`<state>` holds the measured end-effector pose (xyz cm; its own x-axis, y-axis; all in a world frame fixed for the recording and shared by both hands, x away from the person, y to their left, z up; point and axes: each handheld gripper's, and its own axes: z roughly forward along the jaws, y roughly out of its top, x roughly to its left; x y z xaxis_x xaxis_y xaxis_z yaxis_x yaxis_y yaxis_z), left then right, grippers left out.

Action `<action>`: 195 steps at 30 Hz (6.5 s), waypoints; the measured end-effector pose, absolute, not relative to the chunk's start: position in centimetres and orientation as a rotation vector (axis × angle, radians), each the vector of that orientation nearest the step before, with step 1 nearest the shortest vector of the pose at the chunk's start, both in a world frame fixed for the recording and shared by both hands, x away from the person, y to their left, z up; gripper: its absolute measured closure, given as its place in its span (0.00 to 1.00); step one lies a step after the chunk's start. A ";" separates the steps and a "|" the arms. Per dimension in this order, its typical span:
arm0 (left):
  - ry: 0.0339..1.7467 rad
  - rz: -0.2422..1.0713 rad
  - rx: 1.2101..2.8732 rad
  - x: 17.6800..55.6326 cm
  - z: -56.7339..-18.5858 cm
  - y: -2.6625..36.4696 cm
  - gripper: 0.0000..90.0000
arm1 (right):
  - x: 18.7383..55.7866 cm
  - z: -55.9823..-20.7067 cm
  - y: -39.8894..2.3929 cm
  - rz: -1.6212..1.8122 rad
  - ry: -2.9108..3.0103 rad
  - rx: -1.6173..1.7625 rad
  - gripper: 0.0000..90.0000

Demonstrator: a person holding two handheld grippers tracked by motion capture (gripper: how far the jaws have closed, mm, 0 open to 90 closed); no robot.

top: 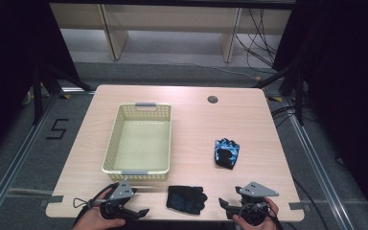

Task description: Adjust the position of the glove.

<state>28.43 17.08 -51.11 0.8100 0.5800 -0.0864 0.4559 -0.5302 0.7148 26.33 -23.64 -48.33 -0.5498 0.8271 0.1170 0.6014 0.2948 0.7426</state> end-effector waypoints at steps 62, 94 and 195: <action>0.507 0.290 2.259 27.9 -51.1 7.4 0.79 | 31.7 -50.6 -16.8 1.034 2.573 1.035 0.90; 0.423 0.229 2.196 28.0 -48.4 5.6 0.88 | 33.6 -47.7 -21.3 1.066 2.635 0.919 0.94; 0.673 0.129 2.200 27.6 -49.8 12.5 0.36 | 44.8 -49.8 -22.3 0.878 2.483 0.971 1.00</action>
<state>27.56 12.53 -49.84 0.8522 0.5074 -0.1277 0.4240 -0.5267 0.7368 44.82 -22.25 -49.82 -0.7121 0.6975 -0.0799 0.4922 0.5772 0.6516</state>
